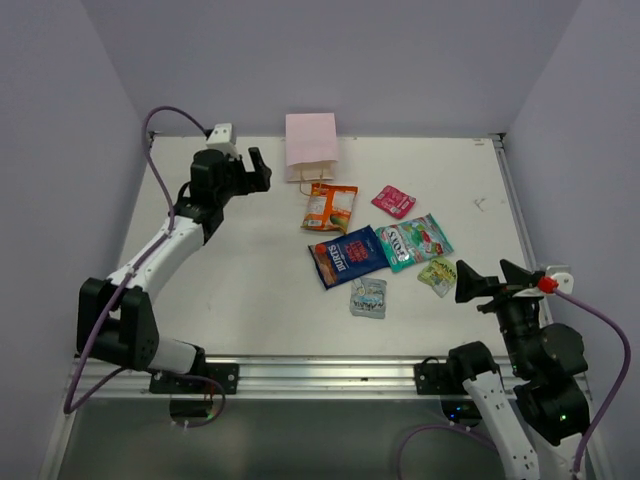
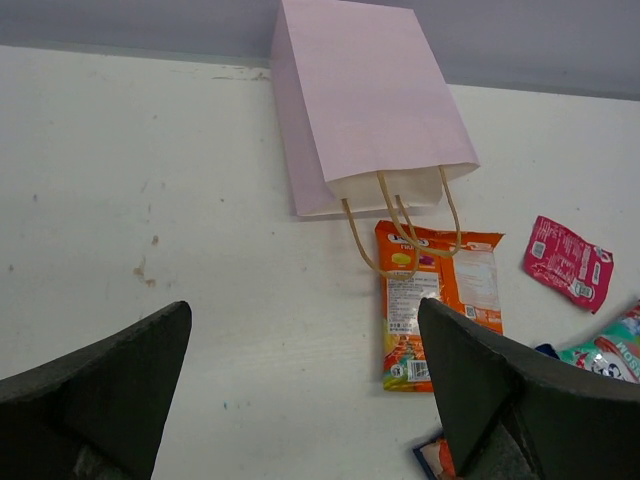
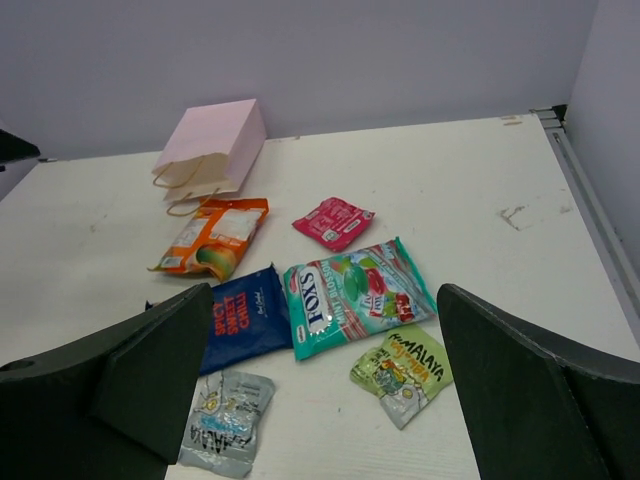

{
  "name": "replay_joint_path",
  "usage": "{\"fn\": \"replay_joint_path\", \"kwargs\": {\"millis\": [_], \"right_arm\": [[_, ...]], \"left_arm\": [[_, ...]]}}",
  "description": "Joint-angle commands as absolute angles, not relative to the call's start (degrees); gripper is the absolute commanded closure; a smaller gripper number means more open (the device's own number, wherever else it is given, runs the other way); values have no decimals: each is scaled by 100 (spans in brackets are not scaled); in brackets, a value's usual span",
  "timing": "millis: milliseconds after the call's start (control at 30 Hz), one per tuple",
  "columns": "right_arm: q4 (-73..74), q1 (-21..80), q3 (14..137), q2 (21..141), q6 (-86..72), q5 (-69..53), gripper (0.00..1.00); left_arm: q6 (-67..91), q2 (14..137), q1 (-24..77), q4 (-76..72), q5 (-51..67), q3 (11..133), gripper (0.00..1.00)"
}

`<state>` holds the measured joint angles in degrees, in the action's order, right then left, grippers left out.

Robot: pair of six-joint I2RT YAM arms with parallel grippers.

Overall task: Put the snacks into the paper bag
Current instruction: Pick up the paper bag from the center of the board.

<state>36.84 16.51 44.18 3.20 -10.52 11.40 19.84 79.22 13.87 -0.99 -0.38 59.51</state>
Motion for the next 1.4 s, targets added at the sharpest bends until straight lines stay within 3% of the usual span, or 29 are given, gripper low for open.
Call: {"fn": "replay_joint_path", "kwargs": {"millis": [0, 367, 600, 667, 1167, 1367], "right_arm": [[3612, 1687, 4386, 307, -1160, 1336, 1], [3656, 1688, 4403, 781, -1187, 1248, 1], [3683, 1688, 4403, 914, -1178, 1195, 1], [3683, 1688, 4395, 905, -1186, 1230, 1], [3744, 1688, 4403, 1090, -1187, 1239, 1], [3762, 1688, 4421, 1151, -1204, 1195, 2]], "left_arm": [[2022, 8540, 1529, -1264, -307, 6231, 0], [2022, 10457, 1661, -2634, -35, 6759, 2], [1398, 11135, 1679, -3296, 376, 6794, 17], [1284, 11258, 1687, -3357, 431, 6785, 17], [1090, 12278, 1925, -4060, -457, 7329, 18], [1195, 12594, 1934, -4526, -703, 7505, 23]]}}
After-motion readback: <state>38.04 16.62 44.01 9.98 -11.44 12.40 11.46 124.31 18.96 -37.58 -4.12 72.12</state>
